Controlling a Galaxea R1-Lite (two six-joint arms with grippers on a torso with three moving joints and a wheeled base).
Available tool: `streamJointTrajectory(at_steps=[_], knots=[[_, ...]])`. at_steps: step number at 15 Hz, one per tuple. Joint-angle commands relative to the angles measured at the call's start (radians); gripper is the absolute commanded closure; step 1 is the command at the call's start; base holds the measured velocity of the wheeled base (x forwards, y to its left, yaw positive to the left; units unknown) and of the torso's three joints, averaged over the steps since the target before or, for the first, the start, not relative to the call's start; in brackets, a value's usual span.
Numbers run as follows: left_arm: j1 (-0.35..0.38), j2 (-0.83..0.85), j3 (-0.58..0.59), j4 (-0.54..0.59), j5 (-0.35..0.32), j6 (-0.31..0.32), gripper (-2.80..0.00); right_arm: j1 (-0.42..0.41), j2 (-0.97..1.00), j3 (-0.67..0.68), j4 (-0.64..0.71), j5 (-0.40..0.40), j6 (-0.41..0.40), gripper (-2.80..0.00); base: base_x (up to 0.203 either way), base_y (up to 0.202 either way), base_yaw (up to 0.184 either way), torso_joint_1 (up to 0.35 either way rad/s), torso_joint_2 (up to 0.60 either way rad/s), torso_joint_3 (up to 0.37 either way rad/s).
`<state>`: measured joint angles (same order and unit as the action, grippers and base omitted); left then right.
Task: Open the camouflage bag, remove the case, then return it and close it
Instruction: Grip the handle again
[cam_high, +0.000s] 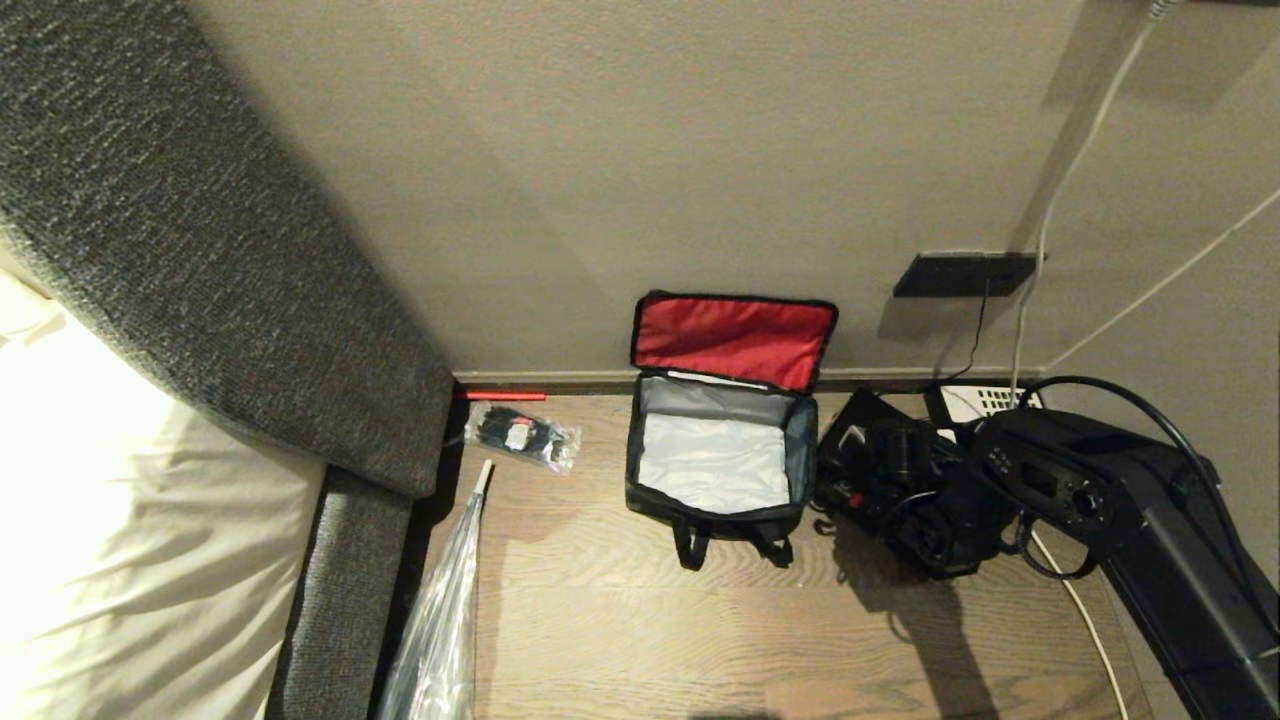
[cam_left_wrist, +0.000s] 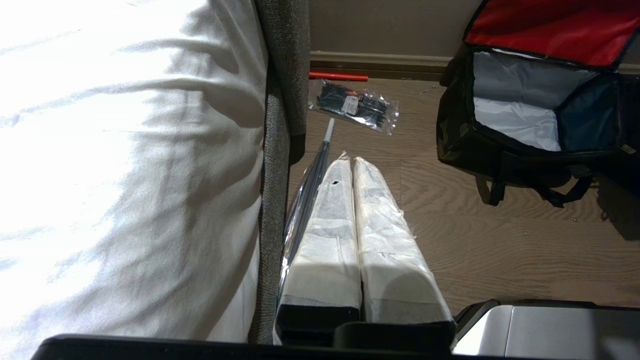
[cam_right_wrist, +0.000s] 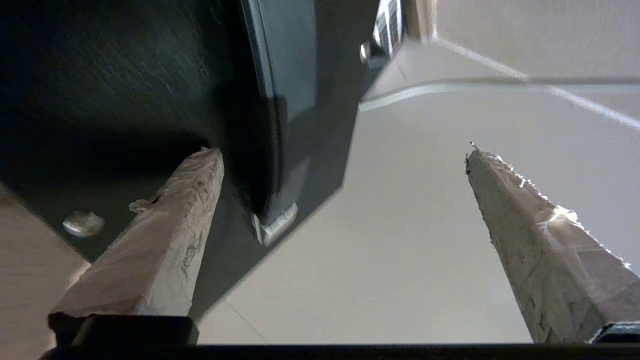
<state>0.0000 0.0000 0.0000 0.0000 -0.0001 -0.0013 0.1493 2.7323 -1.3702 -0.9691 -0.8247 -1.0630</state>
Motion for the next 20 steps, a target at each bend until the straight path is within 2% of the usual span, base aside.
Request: streamJointTrajectory(at_steps=[1,6,12,20], knots=[[0.0,0.0,0.0,0.0,0.0,0.0,0.0,0.0,0.025,-0.033,-0.004,0.001,-0.005,-2.8,0.0,0.0,0.0,0.0,0.0,0.0],[0.0,0.0,0.0,0.0,0.0,0.0,0.0,-0.023,0.064,-0.067,-0.015,0.036,-0.012,-2.8,0.0,0.0,0.0,0.0,0.0,0.0],[0.0,0.0,0.0,0.0,0.0,0.0,0.0,-0.056,0.087,-0.146,-0.025,0.037,-0.02,-2.8,0.0,0.0,0.0,0.0,0.0,0.0],[0.0,0.0,0.0,0.0,0.0,0.0,0.0,-0.059,0.101,-0.17,-0.065,0.039,-0.023,-2.8,0.0,0.0,0.0,0.0,0.0,0.0]])
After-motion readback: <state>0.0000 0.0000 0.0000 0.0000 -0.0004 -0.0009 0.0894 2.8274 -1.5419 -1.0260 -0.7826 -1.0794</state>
